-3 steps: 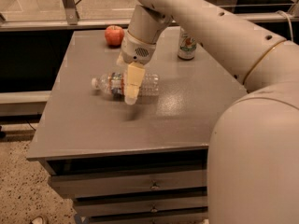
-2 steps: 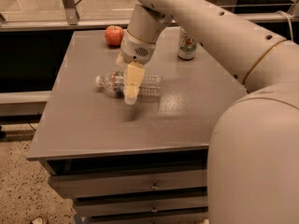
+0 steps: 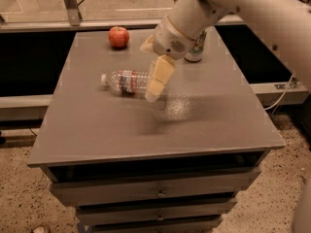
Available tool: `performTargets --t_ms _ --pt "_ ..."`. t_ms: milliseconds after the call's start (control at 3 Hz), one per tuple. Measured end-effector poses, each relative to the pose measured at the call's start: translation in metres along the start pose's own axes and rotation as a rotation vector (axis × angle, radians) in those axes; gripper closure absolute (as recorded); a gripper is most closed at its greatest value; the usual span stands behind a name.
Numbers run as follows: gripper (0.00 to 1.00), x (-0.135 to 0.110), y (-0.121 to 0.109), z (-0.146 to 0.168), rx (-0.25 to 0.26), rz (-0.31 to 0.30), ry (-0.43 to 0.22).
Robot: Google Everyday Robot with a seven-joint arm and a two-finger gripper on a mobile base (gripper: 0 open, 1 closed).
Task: Knock water bottle over
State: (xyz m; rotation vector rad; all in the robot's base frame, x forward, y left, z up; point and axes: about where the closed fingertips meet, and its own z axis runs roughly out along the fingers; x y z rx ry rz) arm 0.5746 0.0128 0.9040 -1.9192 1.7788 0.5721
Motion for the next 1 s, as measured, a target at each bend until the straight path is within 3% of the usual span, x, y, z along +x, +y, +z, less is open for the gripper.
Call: performTargets --t_ms 333,667,1000 --pt "0.00 0.013 0.016 -0.045 0.114 0.051 -0.130" --pt "0.00 0.028 0.031 -0.071 0.242 0.082 -0.361" --pt "0.00 0.036 0.034 -0.090 0.272 0.105 -0.379"
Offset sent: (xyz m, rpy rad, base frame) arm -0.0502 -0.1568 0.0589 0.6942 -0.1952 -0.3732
